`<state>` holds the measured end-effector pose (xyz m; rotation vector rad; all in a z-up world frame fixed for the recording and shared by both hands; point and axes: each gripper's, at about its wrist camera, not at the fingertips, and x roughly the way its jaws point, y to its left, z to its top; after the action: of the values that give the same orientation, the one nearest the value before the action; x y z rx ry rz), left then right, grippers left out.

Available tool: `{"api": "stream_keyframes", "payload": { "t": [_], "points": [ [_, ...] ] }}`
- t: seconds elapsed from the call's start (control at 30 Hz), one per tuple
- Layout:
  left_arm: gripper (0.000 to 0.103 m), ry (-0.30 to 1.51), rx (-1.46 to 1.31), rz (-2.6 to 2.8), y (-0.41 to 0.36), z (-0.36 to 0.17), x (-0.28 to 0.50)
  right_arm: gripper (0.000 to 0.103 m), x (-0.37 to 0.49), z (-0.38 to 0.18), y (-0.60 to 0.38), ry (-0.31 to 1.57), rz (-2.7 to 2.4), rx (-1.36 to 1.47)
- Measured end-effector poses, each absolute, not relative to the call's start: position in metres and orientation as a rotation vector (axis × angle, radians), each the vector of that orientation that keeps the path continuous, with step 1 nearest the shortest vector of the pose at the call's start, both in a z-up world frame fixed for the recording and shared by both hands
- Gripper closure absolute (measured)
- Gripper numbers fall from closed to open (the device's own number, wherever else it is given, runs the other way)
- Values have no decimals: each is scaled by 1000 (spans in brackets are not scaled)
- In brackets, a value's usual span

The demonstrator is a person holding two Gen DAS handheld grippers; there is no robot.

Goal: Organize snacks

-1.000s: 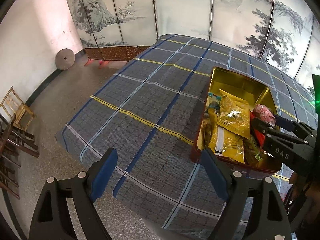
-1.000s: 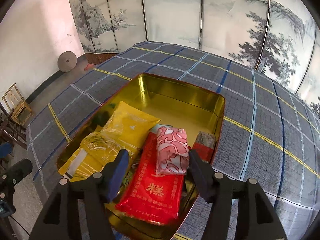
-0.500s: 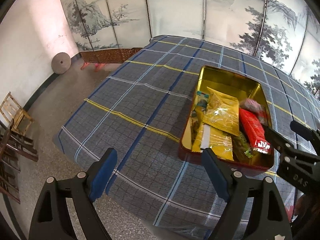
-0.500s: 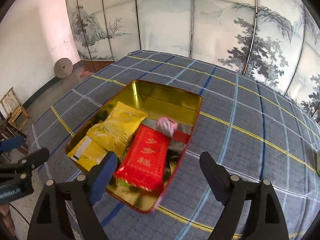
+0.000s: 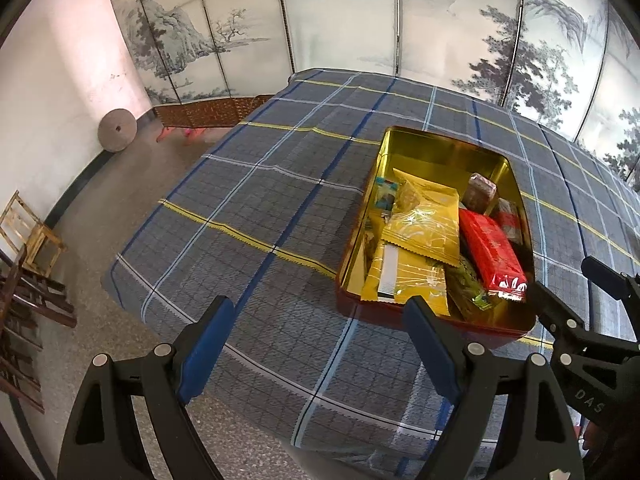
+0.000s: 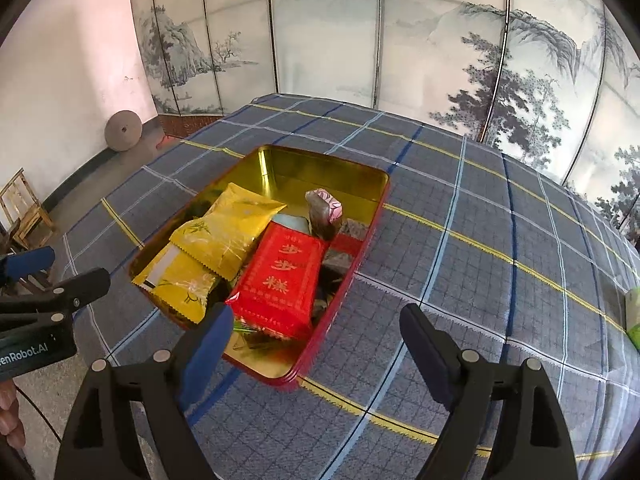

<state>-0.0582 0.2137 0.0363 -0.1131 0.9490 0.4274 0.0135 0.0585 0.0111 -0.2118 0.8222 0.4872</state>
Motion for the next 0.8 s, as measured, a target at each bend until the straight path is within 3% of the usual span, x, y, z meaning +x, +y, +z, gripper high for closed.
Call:
{"api": "stream_keyframes", "payload": {
  "t": [0.8],
  "points": [
    [18, 957, -103, 403, 203, 33, -53, 16, 11, -1, 55, 865, 458, -240]
  ]
}}
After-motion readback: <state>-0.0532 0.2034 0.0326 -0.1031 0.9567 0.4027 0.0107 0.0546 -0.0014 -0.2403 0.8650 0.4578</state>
